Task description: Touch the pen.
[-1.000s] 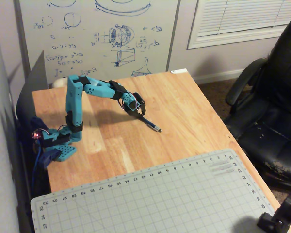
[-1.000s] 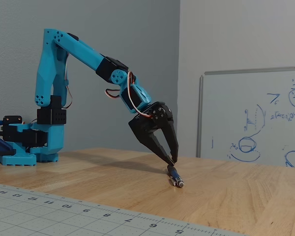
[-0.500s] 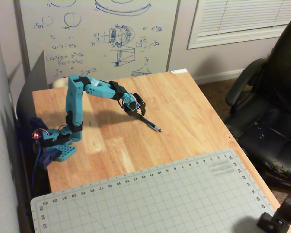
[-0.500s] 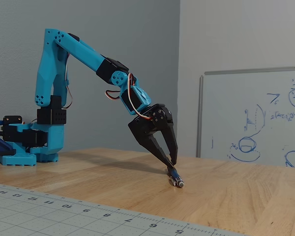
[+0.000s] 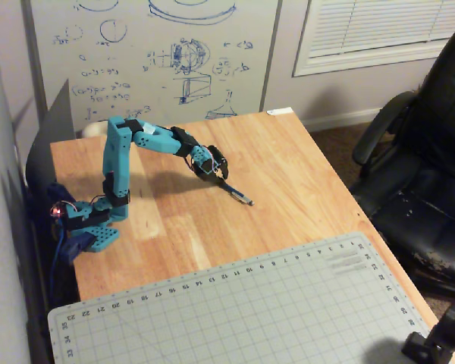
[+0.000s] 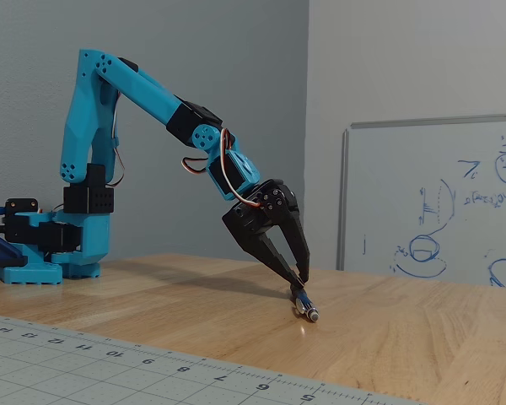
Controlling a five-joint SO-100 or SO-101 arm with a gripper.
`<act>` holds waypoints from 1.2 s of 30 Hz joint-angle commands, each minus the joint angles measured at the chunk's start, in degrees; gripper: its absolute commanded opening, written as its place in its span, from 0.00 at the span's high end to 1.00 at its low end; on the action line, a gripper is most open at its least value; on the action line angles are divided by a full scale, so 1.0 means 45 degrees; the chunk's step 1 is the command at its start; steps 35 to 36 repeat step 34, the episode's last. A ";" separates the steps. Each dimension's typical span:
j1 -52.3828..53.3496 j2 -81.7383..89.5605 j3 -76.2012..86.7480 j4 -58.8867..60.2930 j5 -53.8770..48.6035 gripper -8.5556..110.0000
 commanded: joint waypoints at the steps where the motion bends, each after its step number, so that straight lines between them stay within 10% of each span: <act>1: 0.0059 0.0215 -0.0234 0.0020 0.0098 0.92; 36: 0.0430 0.0215 -0.0039 0.0020 0.0020 0.92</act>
